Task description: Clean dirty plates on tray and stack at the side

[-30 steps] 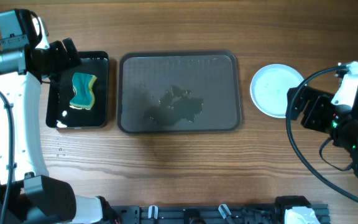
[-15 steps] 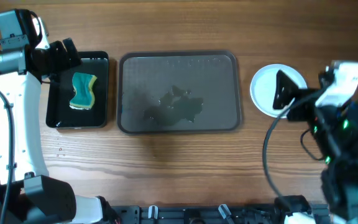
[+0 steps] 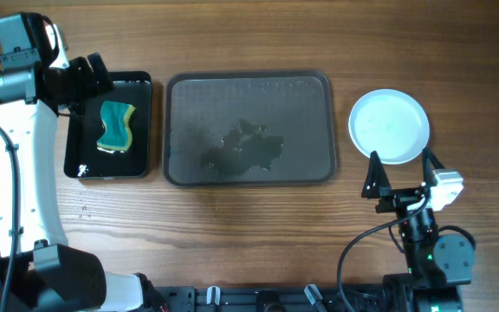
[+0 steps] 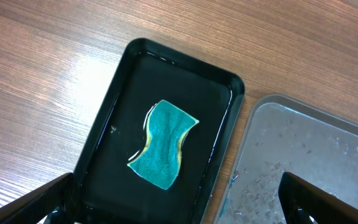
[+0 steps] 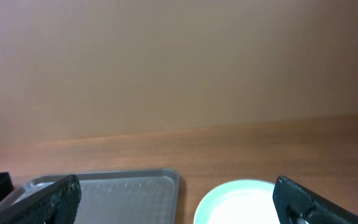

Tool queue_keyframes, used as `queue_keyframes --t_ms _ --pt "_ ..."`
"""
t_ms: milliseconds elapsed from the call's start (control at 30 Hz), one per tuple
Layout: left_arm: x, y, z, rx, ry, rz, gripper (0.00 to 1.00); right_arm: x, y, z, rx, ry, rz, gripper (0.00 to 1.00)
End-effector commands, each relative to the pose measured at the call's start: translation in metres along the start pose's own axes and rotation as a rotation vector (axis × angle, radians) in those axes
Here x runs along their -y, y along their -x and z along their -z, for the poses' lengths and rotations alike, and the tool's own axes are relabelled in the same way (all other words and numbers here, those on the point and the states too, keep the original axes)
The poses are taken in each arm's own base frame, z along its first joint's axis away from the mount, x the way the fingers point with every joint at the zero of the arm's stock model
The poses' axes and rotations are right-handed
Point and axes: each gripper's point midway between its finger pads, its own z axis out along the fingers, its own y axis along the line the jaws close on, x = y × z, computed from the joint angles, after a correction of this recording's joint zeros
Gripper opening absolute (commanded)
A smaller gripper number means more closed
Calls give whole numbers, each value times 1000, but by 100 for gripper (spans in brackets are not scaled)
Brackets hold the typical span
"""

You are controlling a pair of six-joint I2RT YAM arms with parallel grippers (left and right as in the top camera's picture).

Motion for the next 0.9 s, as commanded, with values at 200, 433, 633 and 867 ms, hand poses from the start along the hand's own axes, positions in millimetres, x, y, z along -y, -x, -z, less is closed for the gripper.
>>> queue_keyframes --t_ms 200,433,633,867 --pt "3 -1 -3 -9 -12 10 100 18 -46 -2 -24 -65 -87 100" --pt "3 -1 -3 -9 -12 10 100 17 -47 -2 -26 -61 -75 100" --pt "3 -1 -3 -9 -12 11 100 17 -47 -2 -27 -61 -75 100" --pt "3 -1 -3 -9 -12 10 100 17 -47 -2 -27 -61 -75 100"
